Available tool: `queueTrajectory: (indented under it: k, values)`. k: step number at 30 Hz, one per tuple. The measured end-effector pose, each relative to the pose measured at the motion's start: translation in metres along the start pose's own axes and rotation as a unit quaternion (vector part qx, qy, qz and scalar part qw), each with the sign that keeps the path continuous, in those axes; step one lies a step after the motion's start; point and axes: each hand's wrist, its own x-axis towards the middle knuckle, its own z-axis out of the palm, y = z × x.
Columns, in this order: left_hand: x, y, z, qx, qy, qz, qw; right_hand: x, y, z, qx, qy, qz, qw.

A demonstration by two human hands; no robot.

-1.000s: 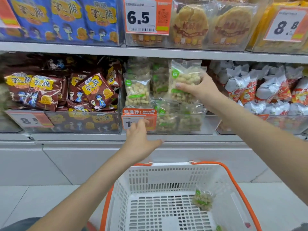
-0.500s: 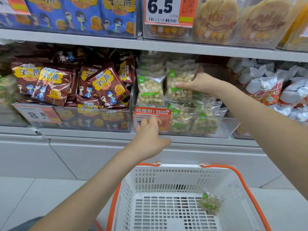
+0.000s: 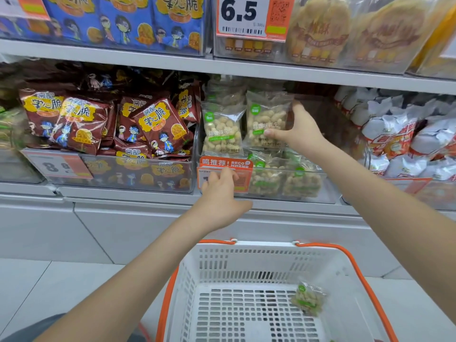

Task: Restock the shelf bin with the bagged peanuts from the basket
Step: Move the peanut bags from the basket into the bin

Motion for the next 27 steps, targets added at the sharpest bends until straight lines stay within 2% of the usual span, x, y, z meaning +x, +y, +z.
queueTrajectory:
  k: [5,16,23,27]
  values:
    - [0.001,0.0,0.0,-0.001,-0.011,0.002,1.0,-0.002,0.004,-0.001,0.039,-0.062,0.039,0.997]
    - [0.003,-0.002,0.005,-0.002,-0.016,0.005,1.0,-0.006,0.016,-0.002,0.081,-0.087,0.068,0.991]
    - [0.005,-0.004,0.01,0.012,-0.017,0.011,1.0,-0.014,0.023,-0.012,0.053,-0.06,0.087,0.993]
    - [0.006,-0.002,0.021,0.025,-0.035,0.021,0.999,-0.04,0.024,-0.026,0.069,0.03,0.061,0.995]
